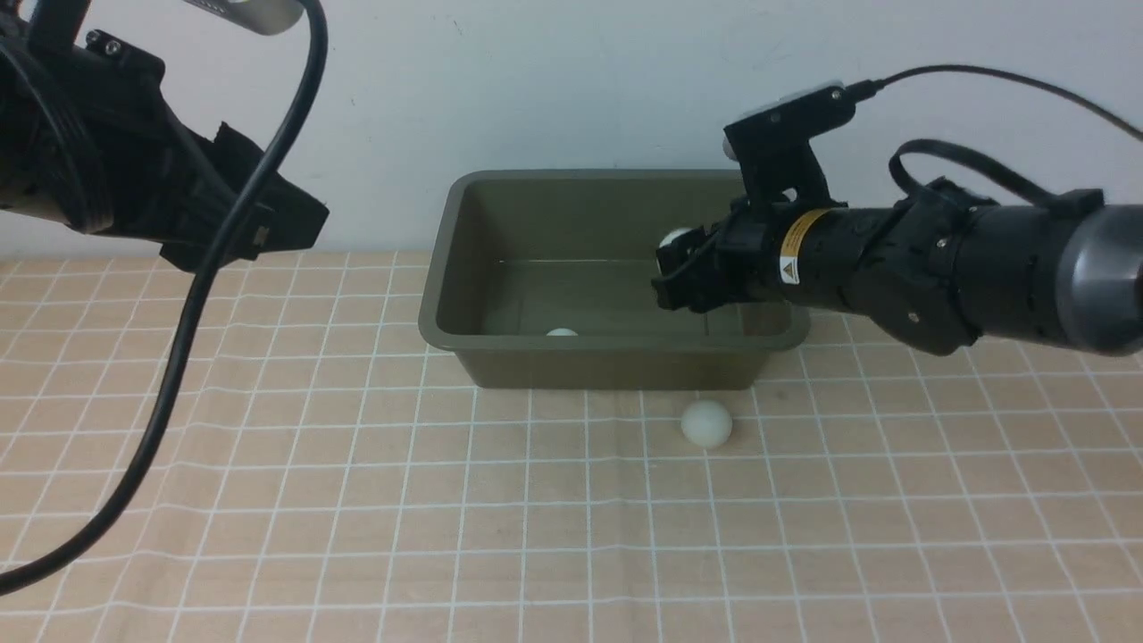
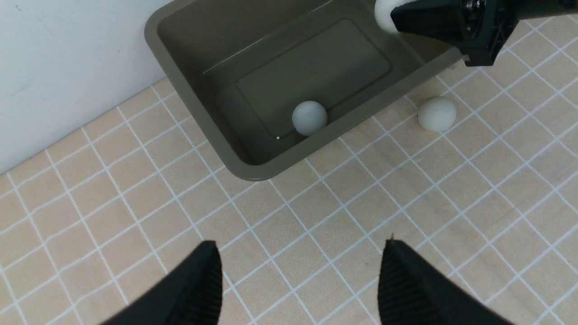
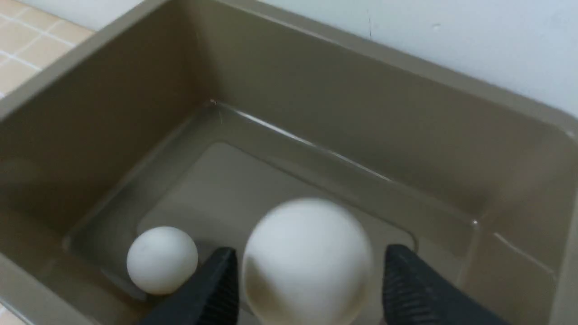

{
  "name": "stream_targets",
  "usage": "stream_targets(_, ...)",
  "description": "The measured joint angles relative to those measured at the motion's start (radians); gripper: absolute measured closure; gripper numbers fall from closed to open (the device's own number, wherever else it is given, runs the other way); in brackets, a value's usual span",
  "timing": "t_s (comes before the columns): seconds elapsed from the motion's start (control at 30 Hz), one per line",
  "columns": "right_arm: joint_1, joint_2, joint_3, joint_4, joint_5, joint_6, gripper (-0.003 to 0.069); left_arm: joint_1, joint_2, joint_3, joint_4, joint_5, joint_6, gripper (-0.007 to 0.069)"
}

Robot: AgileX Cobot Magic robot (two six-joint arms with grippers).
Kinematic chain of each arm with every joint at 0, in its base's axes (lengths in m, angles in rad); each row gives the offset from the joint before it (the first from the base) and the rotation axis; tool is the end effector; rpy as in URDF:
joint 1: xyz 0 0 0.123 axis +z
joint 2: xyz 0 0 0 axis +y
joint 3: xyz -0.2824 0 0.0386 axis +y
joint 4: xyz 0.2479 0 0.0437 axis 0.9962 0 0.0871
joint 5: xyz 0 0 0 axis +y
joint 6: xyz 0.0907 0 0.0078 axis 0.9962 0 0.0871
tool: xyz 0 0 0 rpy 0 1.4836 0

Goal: Put the table tennis balls into the box on the light coffee tablecloth.
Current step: 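Release the ping pong ball into the bin and lift the gripper away, then reach for and grasp a ping pong ball on the table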

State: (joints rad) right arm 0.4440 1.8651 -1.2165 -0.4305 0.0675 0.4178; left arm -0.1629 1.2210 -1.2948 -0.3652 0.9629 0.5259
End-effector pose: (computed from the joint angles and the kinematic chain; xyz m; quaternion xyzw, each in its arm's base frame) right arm 0.3774 0.1766 0.2140 -0.1948 0.8681 0.0856 0.4485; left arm 0.2383 -0.0662 0.4027 0.2699 0.8716 -0.1076 0.3947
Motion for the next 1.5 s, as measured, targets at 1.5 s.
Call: stream_targets(1.5,0.233,-0.475,0.338,-0.028,0.526,0.232,0.0283,0.000,0.000,0.000,-0.003,0.006,0.000,0.0239)
